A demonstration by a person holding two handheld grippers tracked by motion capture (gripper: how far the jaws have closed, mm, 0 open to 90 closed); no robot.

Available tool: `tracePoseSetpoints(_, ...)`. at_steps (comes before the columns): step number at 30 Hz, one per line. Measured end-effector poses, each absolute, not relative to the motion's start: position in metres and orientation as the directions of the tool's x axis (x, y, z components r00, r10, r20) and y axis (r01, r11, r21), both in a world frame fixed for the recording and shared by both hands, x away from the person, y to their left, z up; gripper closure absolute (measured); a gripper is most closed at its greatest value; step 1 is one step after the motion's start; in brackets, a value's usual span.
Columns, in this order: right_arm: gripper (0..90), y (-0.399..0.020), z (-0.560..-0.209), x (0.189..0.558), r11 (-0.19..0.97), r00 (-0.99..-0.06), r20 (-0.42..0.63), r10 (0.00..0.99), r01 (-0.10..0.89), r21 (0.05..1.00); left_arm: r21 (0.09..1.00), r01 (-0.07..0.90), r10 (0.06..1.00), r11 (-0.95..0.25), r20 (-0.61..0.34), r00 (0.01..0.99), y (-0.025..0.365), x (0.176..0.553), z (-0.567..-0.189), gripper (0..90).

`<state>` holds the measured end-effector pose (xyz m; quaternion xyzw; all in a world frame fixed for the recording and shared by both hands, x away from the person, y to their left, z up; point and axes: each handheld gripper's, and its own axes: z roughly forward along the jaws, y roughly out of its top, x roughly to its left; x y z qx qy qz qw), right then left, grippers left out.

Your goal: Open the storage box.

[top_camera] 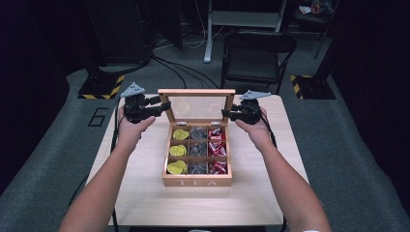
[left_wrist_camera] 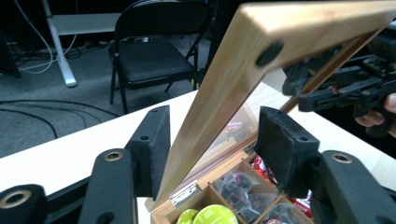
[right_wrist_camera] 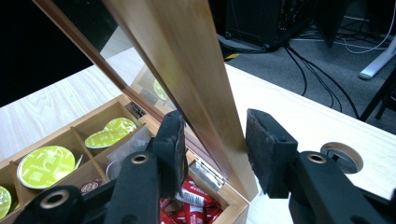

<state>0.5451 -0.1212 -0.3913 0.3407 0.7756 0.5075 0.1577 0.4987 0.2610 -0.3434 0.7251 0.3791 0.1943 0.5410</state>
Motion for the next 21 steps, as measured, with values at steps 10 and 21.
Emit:
tracePoseSetpoints(10,59.5,-0.122,-0.391,0.552,0.253,-0.722,0.107,0.684,0.372,0.893,0.920,0.370,0.774,-0.129,-0.140,0.617,0.271,0.498,-0.354,43.5)
tracePoseSetpoints(21,62.5,-0.123,-0.388,0.565,0.261,-0.721,0.121,0.682,0.395,0.881,0.910,0.387,0.767,-0.151,-0.139,0.626,0.270,0.496,-0.363,43.6)
